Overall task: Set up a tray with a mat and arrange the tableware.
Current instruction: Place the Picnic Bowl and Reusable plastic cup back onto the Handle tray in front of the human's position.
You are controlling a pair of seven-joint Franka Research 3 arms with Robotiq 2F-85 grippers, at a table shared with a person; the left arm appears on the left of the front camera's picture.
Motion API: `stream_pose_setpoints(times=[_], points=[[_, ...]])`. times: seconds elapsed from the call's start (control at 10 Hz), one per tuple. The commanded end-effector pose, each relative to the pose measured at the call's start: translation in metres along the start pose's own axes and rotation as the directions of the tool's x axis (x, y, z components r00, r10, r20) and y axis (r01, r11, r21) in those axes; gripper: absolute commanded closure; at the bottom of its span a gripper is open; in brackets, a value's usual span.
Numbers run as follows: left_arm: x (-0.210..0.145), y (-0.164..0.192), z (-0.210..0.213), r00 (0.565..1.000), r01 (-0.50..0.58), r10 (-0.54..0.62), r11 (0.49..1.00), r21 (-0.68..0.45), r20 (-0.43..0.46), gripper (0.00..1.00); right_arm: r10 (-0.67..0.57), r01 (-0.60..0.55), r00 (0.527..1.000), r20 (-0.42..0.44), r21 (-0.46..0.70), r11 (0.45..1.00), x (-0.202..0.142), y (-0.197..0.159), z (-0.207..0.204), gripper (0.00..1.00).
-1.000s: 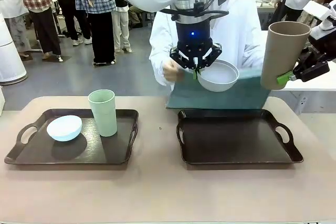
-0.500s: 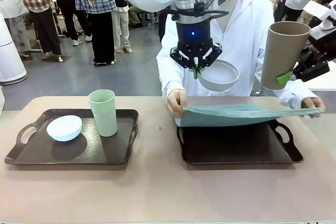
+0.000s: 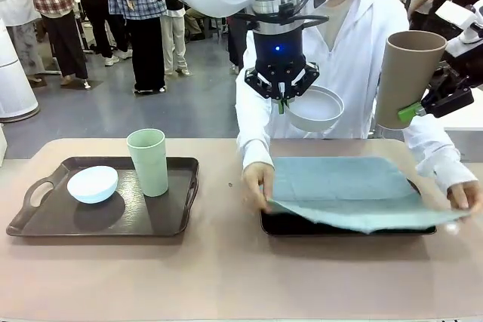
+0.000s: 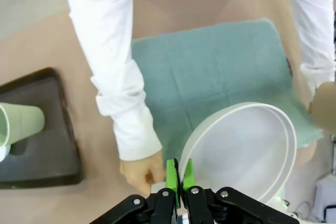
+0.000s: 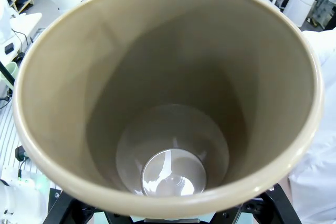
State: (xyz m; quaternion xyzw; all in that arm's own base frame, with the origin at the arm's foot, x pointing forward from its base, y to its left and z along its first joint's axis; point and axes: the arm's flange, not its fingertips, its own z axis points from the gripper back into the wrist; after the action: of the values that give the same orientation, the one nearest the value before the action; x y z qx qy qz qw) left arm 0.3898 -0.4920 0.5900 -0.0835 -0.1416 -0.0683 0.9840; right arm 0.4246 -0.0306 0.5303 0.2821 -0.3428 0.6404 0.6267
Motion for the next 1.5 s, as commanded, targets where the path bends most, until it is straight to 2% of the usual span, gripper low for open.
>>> stream_pose_setpoints(times=[0.0,1.4], points=[[0.0002,0.0009,0.0017,1.000,0.008,-0.008,1.000,0.005,0.007,0.99,0.000,0.000,1.000,-0.008,0.003,1.000,-0.0007,-0.0005,-0.0018,1.00],[0.0002,0.0009,0.0017,1.000,0.008,-0.008,1.000,0.005,0.007,0.99,0.000,0.000,1.000,-0.008,0.003,1.000,-0.0007,-0.0005,-0.0018,1.00]])
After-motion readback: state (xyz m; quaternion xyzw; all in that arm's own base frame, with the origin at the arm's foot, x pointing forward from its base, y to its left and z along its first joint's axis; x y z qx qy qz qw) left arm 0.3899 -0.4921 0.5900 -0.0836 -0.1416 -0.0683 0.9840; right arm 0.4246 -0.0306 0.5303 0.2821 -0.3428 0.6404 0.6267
